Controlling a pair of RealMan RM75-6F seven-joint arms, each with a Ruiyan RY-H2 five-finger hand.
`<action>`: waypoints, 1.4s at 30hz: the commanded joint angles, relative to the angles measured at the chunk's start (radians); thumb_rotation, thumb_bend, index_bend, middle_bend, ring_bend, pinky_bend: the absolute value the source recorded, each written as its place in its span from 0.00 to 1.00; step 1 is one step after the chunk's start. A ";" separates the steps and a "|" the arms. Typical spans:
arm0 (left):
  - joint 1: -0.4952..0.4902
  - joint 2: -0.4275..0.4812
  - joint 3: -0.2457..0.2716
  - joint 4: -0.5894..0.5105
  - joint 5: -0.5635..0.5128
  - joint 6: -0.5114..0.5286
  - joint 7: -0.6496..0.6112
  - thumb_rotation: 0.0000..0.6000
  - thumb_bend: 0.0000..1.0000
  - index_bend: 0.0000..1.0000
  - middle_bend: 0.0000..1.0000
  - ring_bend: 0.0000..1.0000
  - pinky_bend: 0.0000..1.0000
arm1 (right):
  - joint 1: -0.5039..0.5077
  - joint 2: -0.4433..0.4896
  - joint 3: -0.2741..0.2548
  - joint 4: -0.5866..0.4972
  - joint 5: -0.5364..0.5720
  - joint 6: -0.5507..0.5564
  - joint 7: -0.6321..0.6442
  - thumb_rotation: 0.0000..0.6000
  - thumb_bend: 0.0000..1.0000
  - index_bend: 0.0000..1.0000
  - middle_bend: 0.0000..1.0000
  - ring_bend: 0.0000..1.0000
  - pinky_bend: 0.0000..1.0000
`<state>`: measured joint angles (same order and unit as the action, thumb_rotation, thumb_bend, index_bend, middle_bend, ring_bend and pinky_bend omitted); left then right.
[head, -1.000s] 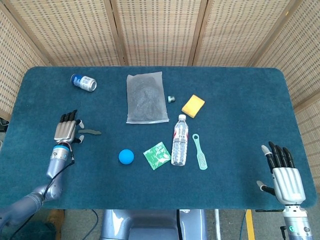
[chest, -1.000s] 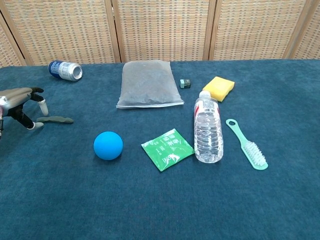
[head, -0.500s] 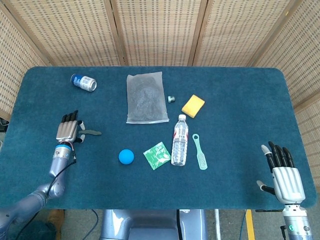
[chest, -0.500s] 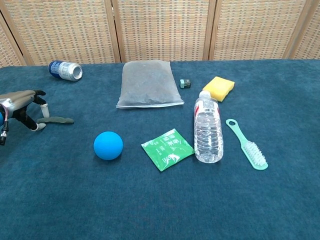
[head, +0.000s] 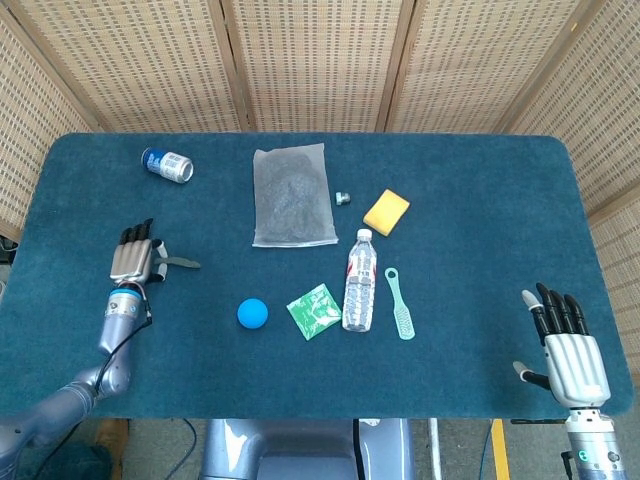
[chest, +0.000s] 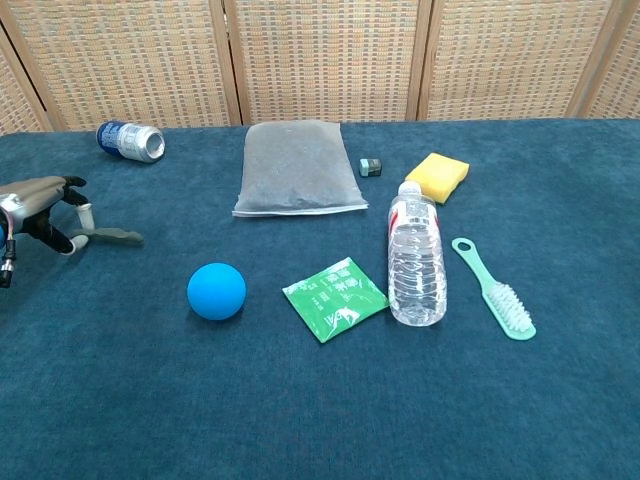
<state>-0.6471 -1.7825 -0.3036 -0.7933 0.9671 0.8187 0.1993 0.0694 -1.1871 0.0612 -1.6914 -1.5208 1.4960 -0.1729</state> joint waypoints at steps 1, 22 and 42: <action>0.008 0.009 -0.006 -0.012 0.012 0.023 -0.026 1.00 0.47 0.64 0.00 0.00 0.00 | 0.001 0.000 -0.001 0.001 0.000 -0.002 0.000 1.00 0.00 0.00 0.00 0.00 0.00; 0.047 0.226 -0.038 -0.645 0.290 -0.001 -0.696 1.00 0.47 0.73 0.00 0.00 0.00 | 0.189 0.017 0.059 0.086 -0.147 -0.110 0.238 1.00 0.00 0.16 0.00 0.00 0.00; -0.178 0.047 -0.106 -0.618 0.151 -0.151 -0.735 1.00 0.47 0.74 0.00 0.00 0.00 | 0.486 0.031 0.150 0.069 -0.184 -0.299 0.553 1.00 0.21 0.36 0.04 0.00 0.00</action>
<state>-0.8105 -1.7274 -0.4041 -1.4046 1.1286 0.6832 -0.5369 0.5346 -1.1385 0.2000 -1.6288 -1.7019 1.2118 0.3946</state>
